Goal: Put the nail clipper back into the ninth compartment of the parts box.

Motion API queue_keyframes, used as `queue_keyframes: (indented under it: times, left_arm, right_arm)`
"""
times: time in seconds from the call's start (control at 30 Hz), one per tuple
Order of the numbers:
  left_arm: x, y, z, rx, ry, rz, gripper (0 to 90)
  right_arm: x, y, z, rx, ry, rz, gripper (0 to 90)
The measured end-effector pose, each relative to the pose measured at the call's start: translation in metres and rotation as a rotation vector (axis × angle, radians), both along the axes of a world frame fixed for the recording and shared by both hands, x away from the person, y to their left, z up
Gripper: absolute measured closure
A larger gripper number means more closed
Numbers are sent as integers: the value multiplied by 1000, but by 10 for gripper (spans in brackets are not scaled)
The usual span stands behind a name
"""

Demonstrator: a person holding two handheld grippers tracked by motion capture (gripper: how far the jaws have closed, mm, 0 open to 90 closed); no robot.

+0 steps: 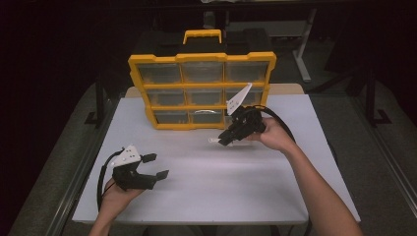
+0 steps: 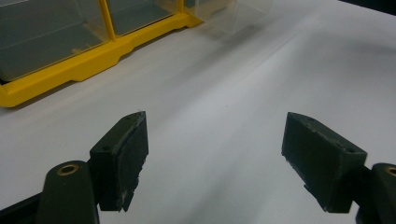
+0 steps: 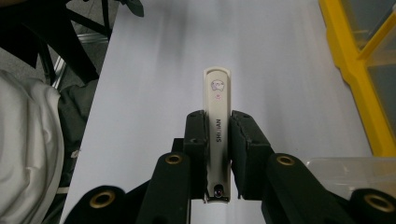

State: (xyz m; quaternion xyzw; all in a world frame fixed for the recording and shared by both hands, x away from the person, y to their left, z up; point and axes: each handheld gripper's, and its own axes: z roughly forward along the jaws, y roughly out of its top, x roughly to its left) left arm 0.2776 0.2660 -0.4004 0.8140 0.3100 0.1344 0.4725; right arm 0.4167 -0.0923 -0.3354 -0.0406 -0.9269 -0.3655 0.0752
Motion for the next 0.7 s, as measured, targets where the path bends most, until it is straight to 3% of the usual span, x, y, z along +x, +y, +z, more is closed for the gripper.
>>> queue_keyframes:
  times: [0.23, 0.7]
  left_arm:
    - [0, 0, 0, 1, -5, -4, 228]
    - [0, 1, 0, -4, -4, -3, 227]
  right_arm:
    - [5, -3, 7, -8, -31, 5, 759]
    - [16, -14, 23, 6, -51, -27, 759]
